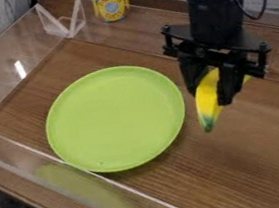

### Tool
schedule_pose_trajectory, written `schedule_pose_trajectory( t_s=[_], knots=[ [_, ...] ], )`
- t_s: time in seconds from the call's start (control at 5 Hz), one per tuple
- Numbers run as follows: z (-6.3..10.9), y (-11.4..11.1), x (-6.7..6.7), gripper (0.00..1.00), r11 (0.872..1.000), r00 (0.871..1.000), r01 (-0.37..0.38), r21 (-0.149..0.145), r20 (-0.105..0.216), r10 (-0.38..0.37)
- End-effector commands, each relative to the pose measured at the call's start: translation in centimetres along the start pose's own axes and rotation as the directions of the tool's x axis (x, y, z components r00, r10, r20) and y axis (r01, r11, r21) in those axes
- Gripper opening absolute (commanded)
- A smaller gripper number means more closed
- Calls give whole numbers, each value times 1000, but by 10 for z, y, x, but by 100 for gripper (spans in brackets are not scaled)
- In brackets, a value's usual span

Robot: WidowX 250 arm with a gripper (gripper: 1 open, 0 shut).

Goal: Remove the banana from inside the green plate and put it on the table

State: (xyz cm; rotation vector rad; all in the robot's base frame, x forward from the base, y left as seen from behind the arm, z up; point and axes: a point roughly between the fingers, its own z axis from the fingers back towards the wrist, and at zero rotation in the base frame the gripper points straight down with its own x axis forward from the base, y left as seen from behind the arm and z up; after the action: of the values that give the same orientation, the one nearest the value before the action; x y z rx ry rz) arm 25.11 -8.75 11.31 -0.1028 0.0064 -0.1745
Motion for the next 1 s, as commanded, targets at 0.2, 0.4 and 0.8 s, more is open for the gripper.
schedule_pose_trajectory(
  t_s=[0.2, 0.4, 0.8],
  knots=[
    [7, -7, 4, 0, 1000, 999, 12, -10, 39, -11],
    [7, -9, -1, 0, 1000, 999, 14, -15, 32, -14],
    [6, -15, -10, 0, 1000, 1000, 18, -25, 19, -17]
  ],
)
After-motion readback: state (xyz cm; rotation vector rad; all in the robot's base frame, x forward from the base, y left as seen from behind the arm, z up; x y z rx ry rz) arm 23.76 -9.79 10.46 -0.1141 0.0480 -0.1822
